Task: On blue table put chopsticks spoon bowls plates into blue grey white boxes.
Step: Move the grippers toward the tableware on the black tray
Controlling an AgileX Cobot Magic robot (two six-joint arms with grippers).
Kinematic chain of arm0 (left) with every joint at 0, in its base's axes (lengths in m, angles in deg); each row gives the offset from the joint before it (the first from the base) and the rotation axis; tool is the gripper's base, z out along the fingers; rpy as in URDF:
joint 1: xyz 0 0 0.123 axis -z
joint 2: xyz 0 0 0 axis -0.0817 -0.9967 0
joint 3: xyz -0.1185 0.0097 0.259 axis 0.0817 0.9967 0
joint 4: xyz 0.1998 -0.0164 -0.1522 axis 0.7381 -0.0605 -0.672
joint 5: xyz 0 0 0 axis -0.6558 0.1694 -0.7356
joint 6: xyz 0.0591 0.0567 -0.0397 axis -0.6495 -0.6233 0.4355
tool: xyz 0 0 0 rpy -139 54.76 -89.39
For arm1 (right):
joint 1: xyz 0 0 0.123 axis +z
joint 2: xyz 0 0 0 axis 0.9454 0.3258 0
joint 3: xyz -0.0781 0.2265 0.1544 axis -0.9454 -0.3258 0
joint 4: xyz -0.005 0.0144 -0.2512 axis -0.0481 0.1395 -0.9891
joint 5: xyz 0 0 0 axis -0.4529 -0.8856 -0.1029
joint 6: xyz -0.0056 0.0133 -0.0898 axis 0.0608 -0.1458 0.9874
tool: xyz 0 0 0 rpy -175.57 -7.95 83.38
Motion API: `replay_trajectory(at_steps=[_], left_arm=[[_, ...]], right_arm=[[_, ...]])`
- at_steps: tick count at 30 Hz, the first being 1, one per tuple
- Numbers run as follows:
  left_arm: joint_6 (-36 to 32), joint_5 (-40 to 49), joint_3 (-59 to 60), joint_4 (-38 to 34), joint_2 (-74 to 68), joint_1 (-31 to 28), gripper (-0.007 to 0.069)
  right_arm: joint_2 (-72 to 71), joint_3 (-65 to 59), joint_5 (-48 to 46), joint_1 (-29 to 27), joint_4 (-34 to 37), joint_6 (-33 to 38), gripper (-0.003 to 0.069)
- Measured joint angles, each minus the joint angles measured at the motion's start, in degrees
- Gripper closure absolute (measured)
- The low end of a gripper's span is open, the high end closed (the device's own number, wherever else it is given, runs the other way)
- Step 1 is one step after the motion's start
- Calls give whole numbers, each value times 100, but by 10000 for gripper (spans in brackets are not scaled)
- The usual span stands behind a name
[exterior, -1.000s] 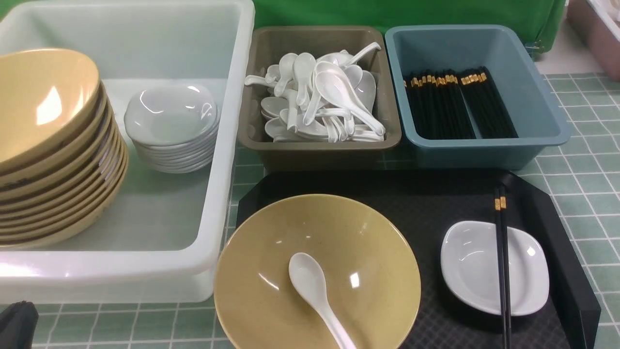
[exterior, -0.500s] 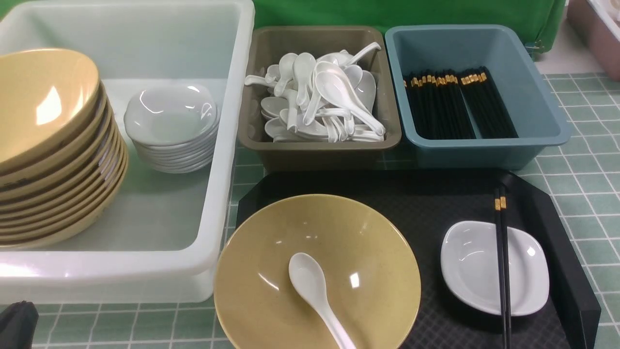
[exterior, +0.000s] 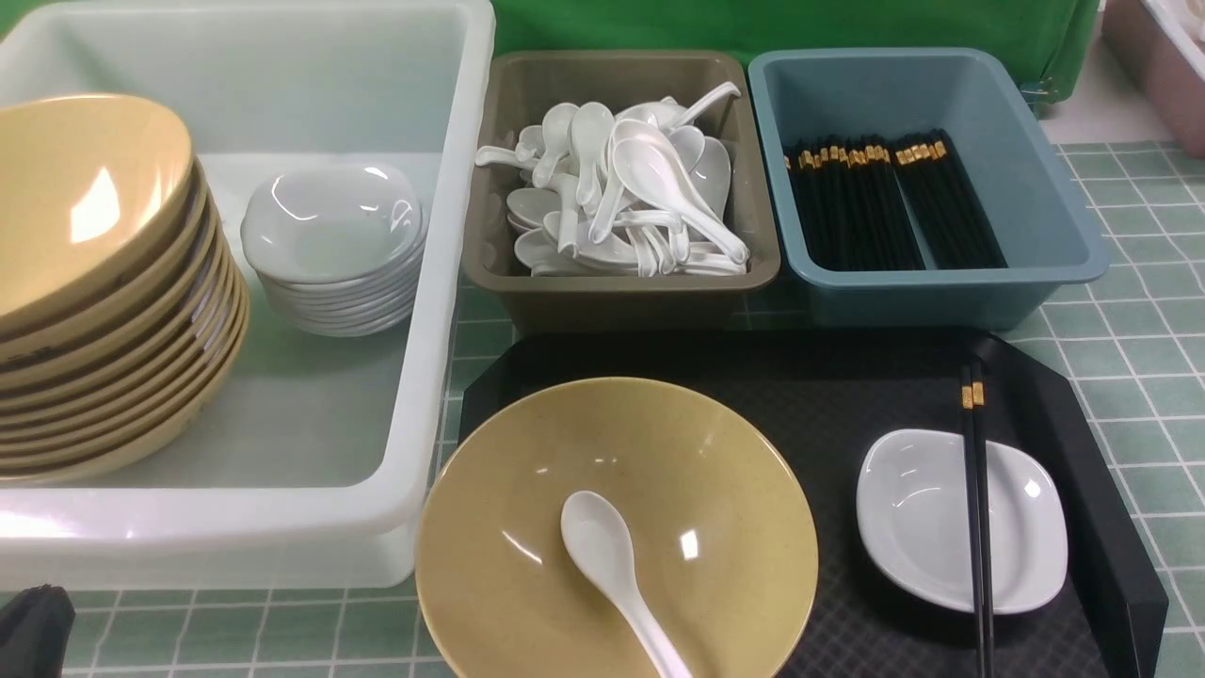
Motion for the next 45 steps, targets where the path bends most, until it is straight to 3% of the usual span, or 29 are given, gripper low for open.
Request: replay_trajectory(at_steps=[23, 26, 30, 31, 32, 33, 35, 38, 41, 45], left_arm=[[-128, -67, 0, 196, 0, 0, 622], [113, -286, 0, -130, 0, 0, 622], [921, -474, 0, -1304, 0, 0, 622], [1491, -529, 0, -2181, 0, 0, 622], [1559, -535, 0, -2284, 0, 0, 622], [2186, -553, 0, -3316, 0, 0, 622], [2653, -600, 0, -4333, 0, 0, 622], [2797, -659, 0, -4768, 0, 0, 622], [2837, -688, 0, -4855, 0, 5, 622], [2758, -688, 0, -4885, 0, 11, 622]], right_arm=[[0, 0, 0, 30, 0, 5, 422], [0, 0, 0, 30, 0, 5, 422], [0, 0, 0, 30, 0, -45, 422], [0, 0, 0, 30, 83, -408, 422], [0, 0, 0, 30, 103, -476, 422], [0, 0, 0, 30, 308, -1203, 422], [0, 0, 5, 30, 835, -2963, 422], [0, 0, 72, 30, 1036, -4841, 422], [0, 0, 131, 30, 1076, -5461, 422], [0, 0, 131, 30, 1092, -5521, 422]])
